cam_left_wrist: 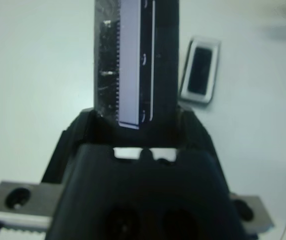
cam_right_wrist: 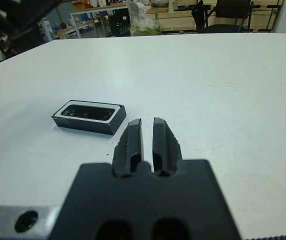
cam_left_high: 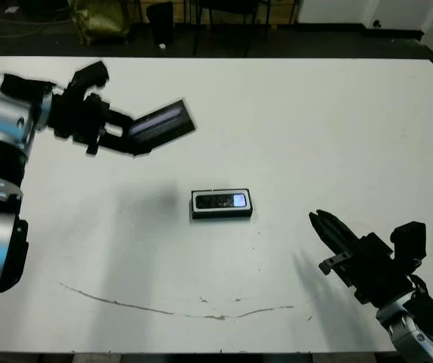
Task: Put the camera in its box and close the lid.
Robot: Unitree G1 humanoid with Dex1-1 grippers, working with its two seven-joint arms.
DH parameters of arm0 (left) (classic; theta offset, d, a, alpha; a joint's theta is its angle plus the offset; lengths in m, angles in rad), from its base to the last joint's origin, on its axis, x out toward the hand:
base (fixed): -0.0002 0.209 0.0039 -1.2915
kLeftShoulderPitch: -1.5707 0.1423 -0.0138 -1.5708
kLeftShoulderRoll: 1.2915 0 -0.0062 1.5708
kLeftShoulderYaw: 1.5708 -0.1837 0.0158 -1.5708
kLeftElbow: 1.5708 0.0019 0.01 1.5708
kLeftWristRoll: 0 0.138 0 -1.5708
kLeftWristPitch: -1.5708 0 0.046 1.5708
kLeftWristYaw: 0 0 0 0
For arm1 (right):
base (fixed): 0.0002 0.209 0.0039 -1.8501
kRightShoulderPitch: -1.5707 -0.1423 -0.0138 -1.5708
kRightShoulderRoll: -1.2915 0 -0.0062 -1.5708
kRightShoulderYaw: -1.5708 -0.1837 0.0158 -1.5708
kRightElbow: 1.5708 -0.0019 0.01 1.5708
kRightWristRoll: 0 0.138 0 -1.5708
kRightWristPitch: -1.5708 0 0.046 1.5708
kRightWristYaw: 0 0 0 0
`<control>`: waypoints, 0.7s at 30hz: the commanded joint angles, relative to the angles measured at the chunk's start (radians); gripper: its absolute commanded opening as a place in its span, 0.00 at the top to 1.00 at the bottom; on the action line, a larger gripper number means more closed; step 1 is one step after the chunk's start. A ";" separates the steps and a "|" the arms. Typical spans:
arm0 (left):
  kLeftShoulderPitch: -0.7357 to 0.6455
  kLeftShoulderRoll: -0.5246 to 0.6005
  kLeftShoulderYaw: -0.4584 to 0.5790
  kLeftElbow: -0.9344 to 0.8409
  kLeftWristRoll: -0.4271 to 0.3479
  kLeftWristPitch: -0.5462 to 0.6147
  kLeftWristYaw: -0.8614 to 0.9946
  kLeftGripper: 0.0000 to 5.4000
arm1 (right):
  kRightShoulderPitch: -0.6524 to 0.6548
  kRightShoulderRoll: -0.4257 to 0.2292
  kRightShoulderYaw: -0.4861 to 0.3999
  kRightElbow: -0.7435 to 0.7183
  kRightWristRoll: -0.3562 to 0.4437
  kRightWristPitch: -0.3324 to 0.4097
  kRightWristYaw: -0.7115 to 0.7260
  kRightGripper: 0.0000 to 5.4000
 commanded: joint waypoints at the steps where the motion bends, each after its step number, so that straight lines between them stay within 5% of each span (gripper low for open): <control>1: 0.064 -0.021 -0.047 -0.101 -0.004 0.107 0.021 0.59 | 0.013 -0.002 -0.001 0.014 0.008 0.005 0.006 1.00; 9: 0.138 -0.019 -0.178 -0.191 0.015 0.159 0.005 0.59 | 0.022 -0.012 0.000 0.004 -0.005 0.005 0.007 1.00; 21: 0.178 -0.018 -0.219 -0.164 0.018 0.145 0.006 0.59 | 0.022 -0.005 0.010 0.034 -0.019 -0.028 0.030 1.00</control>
